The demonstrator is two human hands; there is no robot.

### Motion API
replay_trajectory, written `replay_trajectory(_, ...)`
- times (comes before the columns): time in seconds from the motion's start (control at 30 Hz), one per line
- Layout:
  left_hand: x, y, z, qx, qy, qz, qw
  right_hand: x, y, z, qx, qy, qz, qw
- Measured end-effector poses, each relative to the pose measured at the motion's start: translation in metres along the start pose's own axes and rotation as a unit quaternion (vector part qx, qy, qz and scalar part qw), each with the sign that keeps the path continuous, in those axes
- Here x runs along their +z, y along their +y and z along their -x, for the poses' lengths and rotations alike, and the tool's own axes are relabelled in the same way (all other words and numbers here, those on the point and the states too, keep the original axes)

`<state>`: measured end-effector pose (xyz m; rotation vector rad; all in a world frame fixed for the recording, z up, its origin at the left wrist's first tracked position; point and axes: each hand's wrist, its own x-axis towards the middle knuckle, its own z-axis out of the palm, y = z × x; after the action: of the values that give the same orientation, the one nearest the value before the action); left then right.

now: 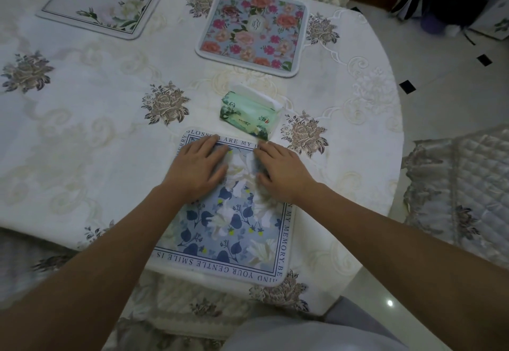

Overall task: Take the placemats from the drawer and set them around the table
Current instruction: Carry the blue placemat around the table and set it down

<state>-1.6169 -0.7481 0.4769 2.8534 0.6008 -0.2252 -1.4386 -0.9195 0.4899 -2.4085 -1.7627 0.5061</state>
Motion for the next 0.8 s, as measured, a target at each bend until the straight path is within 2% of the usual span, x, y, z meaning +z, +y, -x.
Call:
replay_trajectory(0.27,-0.006,-0.05,0.03,-0.077,-0.03,-0.029,0.996,0.004,0.033,0.044,0.049,0.01,0.011,0.999)
replay_trajectory(0.43,-0.013,-0.022,0.016,-0.024,-0.003,-0.008,1.0,0.004,0.005,0.019,0.017,0.021,-0.023,0.999)
replay_trajectory(0.57,-0.012,0.004,0.001,0.016,-0.007,-0.003,1.0,0.007,-0.013,-0.003,0.001,-0.003,-0.011,1.0)
replay_trajectory(0.8,-0.005,-0.023,0.037,-0.067,0.005,0.03,0.997,0.01,0.009,0.024,0.035,0.006,0.0,0.999)
